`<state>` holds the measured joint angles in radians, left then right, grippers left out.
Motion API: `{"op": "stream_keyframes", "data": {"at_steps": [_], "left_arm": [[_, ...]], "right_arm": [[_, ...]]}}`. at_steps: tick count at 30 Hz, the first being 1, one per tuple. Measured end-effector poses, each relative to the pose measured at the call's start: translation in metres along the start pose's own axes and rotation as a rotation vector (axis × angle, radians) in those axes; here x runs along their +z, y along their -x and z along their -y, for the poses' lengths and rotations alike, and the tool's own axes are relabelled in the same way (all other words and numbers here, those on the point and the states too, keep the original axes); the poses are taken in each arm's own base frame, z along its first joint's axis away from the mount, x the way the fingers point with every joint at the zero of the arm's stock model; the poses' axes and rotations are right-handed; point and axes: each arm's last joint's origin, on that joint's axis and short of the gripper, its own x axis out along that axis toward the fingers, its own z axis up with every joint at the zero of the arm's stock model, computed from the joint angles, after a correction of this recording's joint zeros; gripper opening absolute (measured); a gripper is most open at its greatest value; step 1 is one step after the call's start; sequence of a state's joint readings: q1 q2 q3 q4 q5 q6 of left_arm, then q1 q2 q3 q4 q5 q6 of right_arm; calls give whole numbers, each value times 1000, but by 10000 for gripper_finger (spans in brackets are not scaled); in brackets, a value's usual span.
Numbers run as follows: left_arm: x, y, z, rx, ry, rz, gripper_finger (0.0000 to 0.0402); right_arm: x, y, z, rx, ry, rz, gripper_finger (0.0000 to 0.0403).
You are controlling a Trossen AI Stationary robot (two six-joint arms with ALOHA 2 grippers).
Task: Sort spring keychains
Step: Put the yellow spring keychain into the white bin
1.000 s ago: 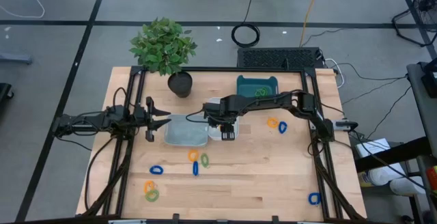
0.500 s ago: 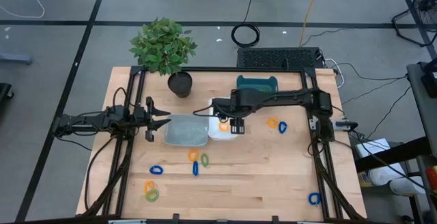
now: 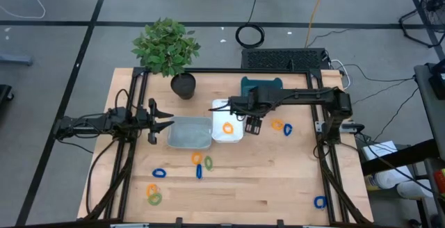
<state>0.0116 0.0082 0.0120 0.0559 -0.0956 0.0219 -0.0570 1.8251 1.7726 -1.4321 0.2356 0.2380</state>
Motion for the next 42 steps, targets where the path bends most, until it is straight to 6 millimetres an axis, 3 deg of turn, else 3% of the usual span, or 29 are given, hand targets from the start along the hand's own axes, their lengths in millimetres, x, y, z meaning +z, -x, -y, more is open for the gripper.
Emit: {"op": "stream_keyframes", "data": {"at_steps": [9, 19, 32, 42], "left_arm": [[0, 0, 0, 0, 0, 0, 131], [0, 0, 0, 0, 0, 0, 131], [0, 0, 0, 0, 0, 0, 131], [0, 0, 0, 0, 0, 0, 131]], "right_arm": [[-47, -21, 7, 18, -261, 28, 213], [-83, -69, 10, 101, -459, 26, 212], [-104, -124, 15, 117, -518, 38, 212], [-116, -148, 10, 169, -525, 50, 212]]}}
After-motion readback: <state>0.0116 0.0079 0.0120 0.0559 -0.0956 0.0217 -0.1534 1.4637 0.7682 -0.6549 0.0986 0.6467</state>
